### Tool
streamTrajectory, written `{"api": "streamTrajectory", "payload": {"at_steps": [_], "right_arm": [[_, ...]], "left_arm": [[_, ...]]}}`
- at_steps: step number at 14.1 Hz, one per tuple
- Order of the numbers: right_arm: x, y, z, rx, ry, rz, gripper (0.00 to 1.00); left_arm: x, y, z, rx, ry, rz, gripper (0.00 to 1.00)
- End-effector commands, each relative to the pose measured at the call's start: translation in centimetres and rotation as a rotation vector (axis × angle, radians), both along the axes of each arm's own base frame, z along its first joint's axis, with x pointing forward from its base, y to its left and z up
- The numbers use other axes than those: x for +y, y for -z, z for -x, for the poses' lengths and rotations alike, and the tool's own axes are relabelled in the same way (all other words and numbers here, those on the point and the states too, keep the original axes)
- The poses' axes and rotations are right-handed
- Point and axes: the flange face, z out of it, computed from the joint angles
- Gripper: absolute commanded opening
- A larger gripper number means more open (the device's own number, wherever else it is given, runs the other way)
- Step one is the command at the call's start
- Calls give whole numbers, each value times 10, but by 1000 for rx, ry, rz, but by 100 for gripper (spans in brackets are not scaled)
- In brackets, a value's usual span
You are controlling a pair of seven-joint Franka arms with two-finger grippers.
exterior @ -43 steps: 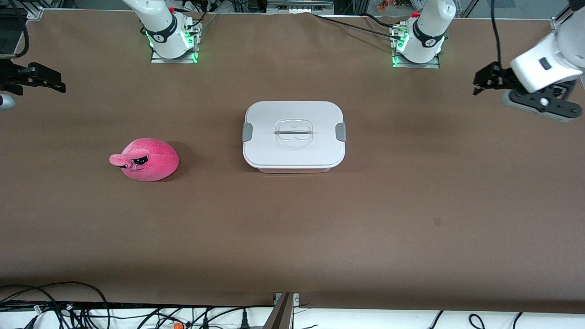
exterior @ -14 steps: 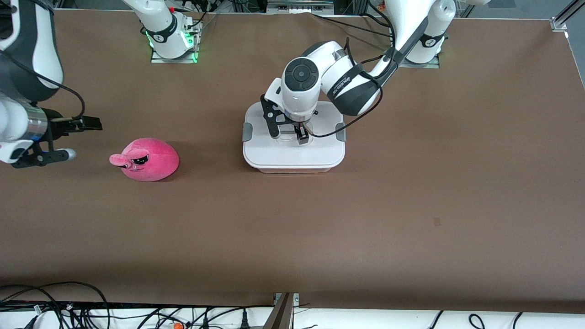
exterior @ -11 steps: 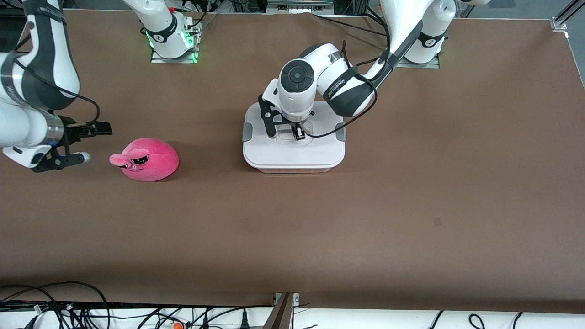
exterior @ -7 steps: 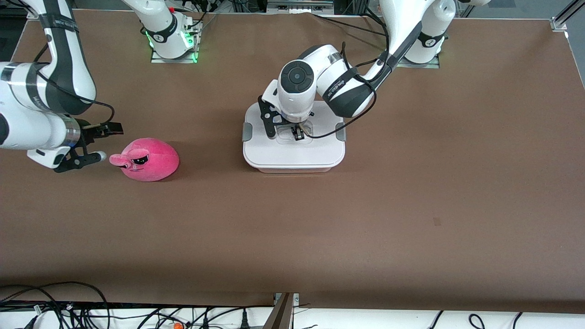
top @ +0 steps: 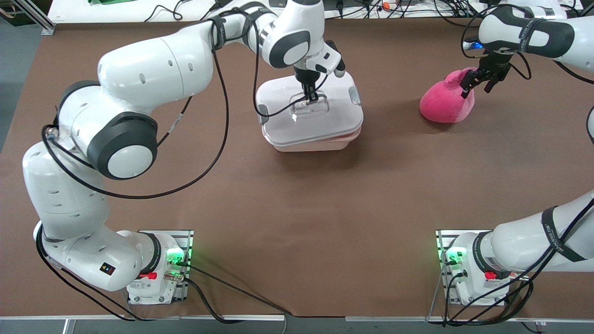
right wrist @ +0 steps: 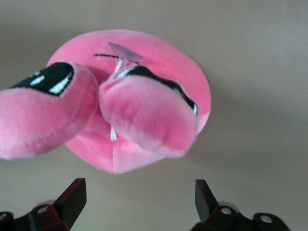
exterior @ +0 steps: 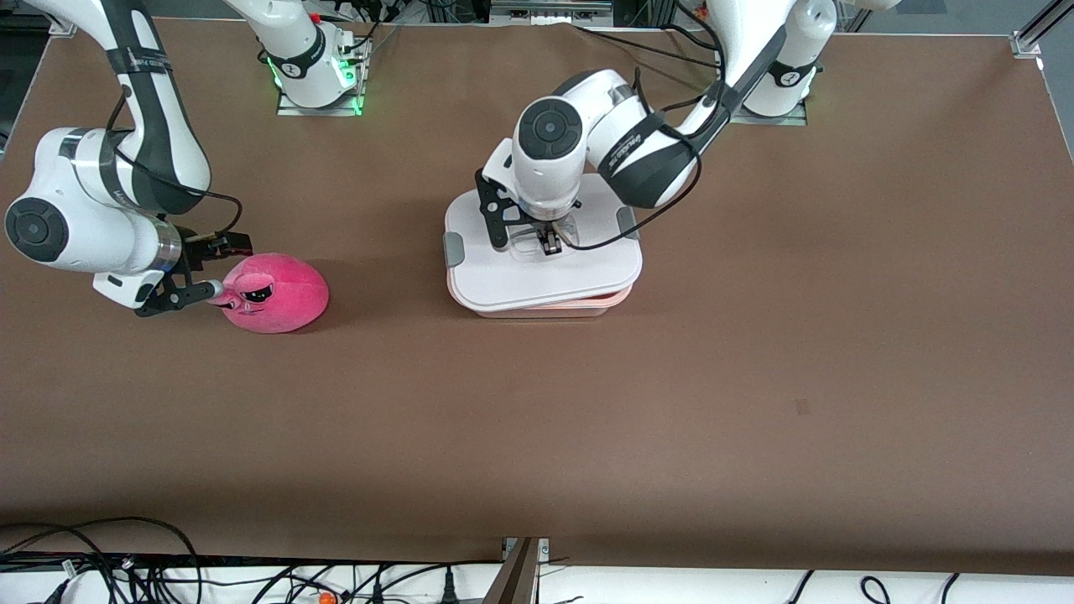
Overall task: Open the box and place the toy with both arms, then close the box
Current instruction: 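Lift the lid aside with the left gripper while the right gripper grasps the toy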
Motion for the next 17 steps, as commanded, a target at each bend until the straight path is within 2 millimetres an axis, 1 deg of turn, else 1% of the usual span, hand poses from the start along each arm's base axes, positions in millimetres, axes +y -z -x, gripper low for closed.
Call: {"api": "streamTrajectory", "payload": {"at_steps": [1,2,3,4,5,6,7,9,10,12,14,15,16,17], "right_arm": [[13,8,5,-46,-26,-26,100],[14,11,4,-54,-25,-31,100],[17,15,2,-64,-22,-39,93],[20,19,0,-67,-26,-44,63],[22,24,-1,-64,-28,-44,31],[21,24,-3,-65,-26,-45,10],[23,26,-5,-64,-12,-59,0],[25,26,-9,-64,14,-86,0],[26,19,-14,-76,14,-87,0],[31,5,-23,-103,7,-88,0],[45,-10,-30,-102,-22,-97,0],[55,-21,-34,-97,-39,-104,0],[63,-35,-39,-92,-58,-109,0],[74,-53,-44,-87,-79,-115,0]], "left_arm": [[23,-51,6,0,-9,-42,0],[37,-60,1,13,-27,-59,0],[51,-69,-2,46,-49,-70,0],[72,-76,-10,80,-65,-78,0],[91,-82,-18,102,-56,-87,0],[110,-89,-24,120,-23,-94,0],[134,-96,-32,146,-4,-105,0],[183,-102,-46,216,18,-128,0],[208,-108,-53,235,26,-127,0],[275,-114,-73,278,47,-107,0],[345,-116,-90,307,85,-70,0],[381,-122,-95,308,57,-58,0],[410,-123,-100,306,20,-65,0],[438,-124,-103,301,-1,-82,0]]}}
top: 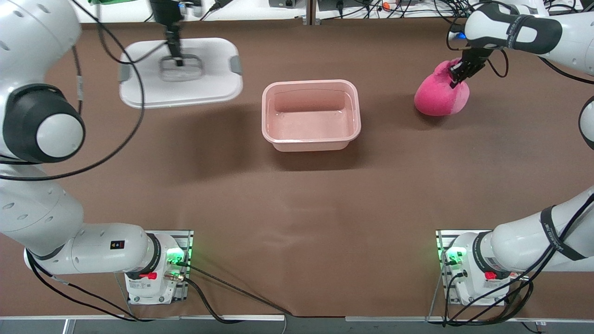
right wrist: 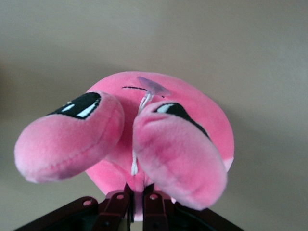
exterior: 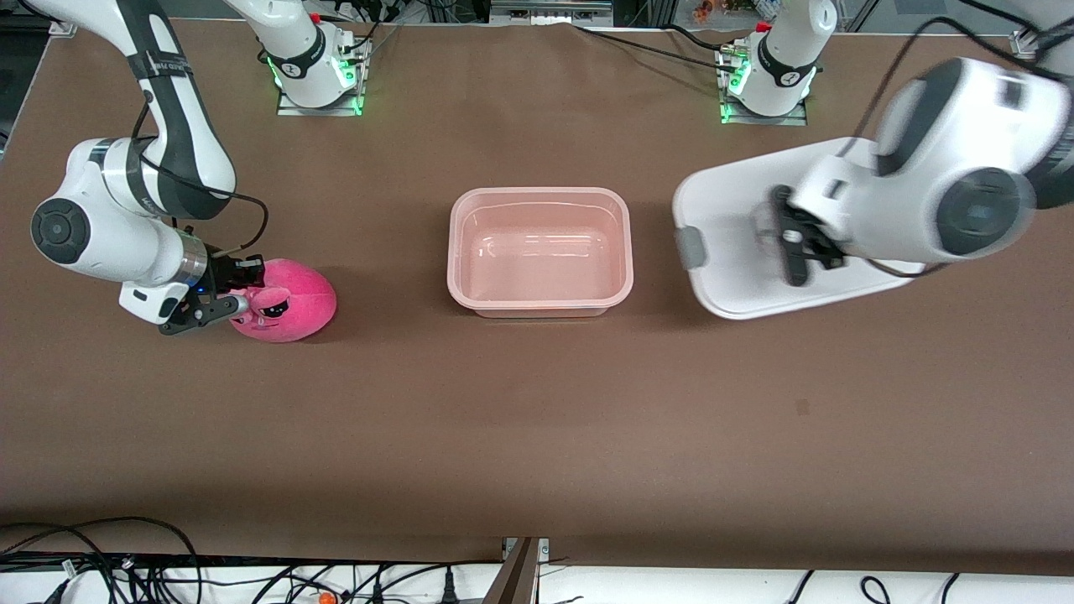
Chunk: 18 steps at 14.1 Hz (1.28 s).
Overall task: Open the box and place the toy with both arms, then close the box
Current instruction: 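Lift the lid aside with the left gripper while the right gripper grasps the toy, then lower the pink toy into the pink box and open the right gripper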
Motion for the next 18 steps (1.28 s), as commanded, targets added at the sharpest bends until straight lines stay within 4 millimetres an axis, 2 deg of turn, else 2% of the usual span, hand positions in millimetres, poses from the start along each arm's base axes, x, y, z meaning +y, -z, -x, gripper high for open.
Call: {"api": "streamTrajectory", "payload": {"at_steps": [1,2,3,4,5,6,10,11,13,16,18], "right_arm": [[30,-48,-16,20,-68,-33,0],[42,-65,-17,36,-95,-35,0],[63,-81,-15,54,-134,-37,0],[81,-92,-12,70,-173,-37,0],[111,-104,-6,76,-238,-40,0],[137,-117,0,71,-289,-41,0],[250,-161,38,27,-488,-32,0],[274,-161,49,15,-534,-15,0],[316,-150,69,2,-645,62,0],[355,-125,88,-4,-782,178,0],[371,-117,93,-25,-809,180,0]], "left_arm": [[66,-14,0,-6,6,12,0],[92,-28,-4,-37,10,38,0],[107,-45,-7,-76,20,51,0],[112,-52,-8,-92,29,51,0],[115,-53,-9,-97,25,47,0],[113,-44,-11,-86,37,40,0],[107,-46,-17,-116,51,30,0],[107,-45,-18,-117,53,33,0],[106,-45,-17,-117,53,41,0],[105,-45,-17,-117,53,40,0],[105,-44,-17,-116,53,40,0]]}}
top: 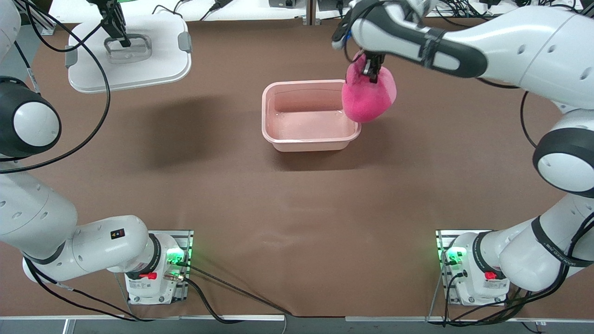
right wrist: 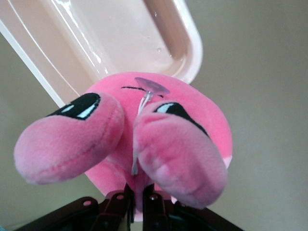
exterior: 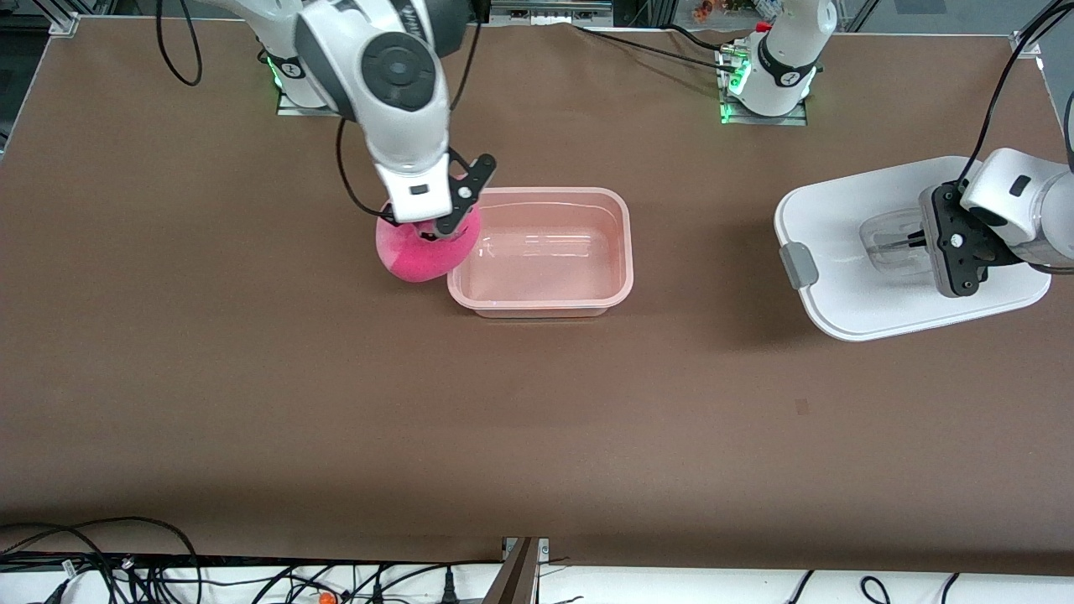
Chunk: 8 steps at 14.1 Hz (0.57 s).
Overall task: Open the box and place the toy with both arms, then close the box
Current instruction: 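Lower the pink toy into the pink box and open the right gripper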
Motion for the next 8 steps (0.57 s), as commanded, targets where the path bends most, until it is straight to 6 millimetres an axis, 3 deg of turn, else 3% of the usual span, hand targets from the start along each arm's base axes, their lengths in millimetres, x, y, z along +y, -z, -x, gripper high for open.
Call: {"api": "streamTrajectory", "payload": {"at_steps": [1,5,6,7,8], "right_arm": [[17,5,-3,-32,-60,-5,0],[44,21,4,-64,-95,-32,0],[52,22,9,-77,-83,-38,64],[60,21,13,-99,-40,-46,100],[66,19,17,-118,22,-53,100]], "left_arm": [[0,-5,-2,-15,27,-10,0],[-1,-4,-2,-12,27,-10,0],[-2,-4,-2,-11,28,-10,0],[-2,-2,-2,-5,30,-7,0],[-2,0,-2,0,28,-7,0]]}}
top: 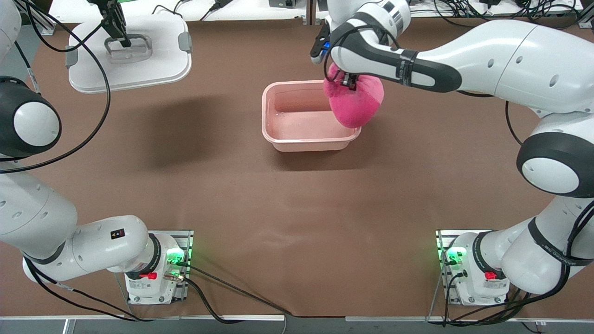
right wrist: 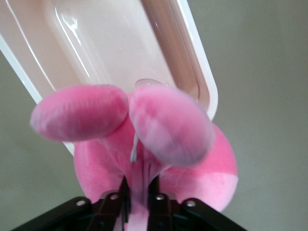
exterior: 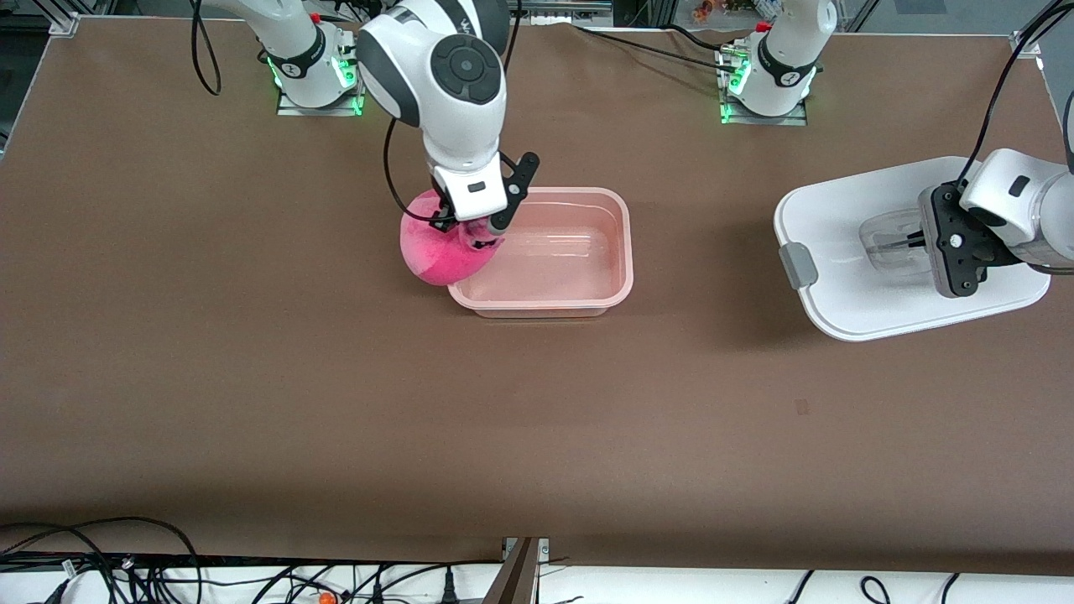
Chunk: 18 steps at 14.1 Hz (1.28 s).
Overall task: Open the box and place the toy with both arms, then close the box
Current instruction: 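Lower the pink toy into the pink box and open the right gripper, then carry the lid over the box with the left gripper while the right gripper withdraws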
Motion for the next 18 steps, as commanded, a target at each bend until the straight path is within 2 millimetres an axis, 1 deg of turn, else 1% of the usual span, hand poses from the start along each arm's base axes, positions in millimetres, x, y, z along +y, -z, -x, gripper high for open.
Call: {"api": "streamTrajectory", "payload": {"at_steps": [1,3,4,5,6,7,8,9,10,11,12,13,15,16,17,18], "right_arm": [[26,-3,13,-55,121,-9,100],[52,-26,31,-96,206,-42,100],[58,-32,38,-111,250,-50,100],[59,-42,40,-119,291,-55,100],[57,-51,42,-117,314,-47,100],[52,-66,40,-115,333,-37,100],[42,-82,34,-113,357,-24,100],[26,-91,23,-105,391,4,100],[1,-97,3,-99,447,24,100],[-26,-111,-15,-94,509,7,100],[-59,-115,-39,-81,585,-9,100],[-89,-119,-58,-71,649,-22,100],[-153,-121,-94,-79,777,-17,100],[-183,-121,-109,-92,831,-9,100],[-213,-121,-123,-102,883,-5,100],[-242,-118,-134,-91,925,-7,100]], "left_arm": [[-2,-1,-2,-3,28,-7,0],[-5,-2,-2,-3,27,-9,0],[-5,-2,-2,-4,25,-9,0],[-5,-2,-2,-3,27,-9,0],[-5,-2,-2,-4,27,-9,0],[-9,-2,-2,-4,31,-9,0],[-14,-2,-2,-4,38,-10,0],[-15,-2,-2,-4,39,-10,0],[-17,-2,-2,-5,40,-6,0],[-21,-2,-2,-4,40,5,0],[-25,-2,-2,-1,43,23,0],[-36,-1,-1,7,61,57,0],[-75,-2,3,15,106,117,0],[-99,2,6,24,141,120,0],[-132,7,10,35,176,155,0],[-165,22,12,77,185,210,0]]}}
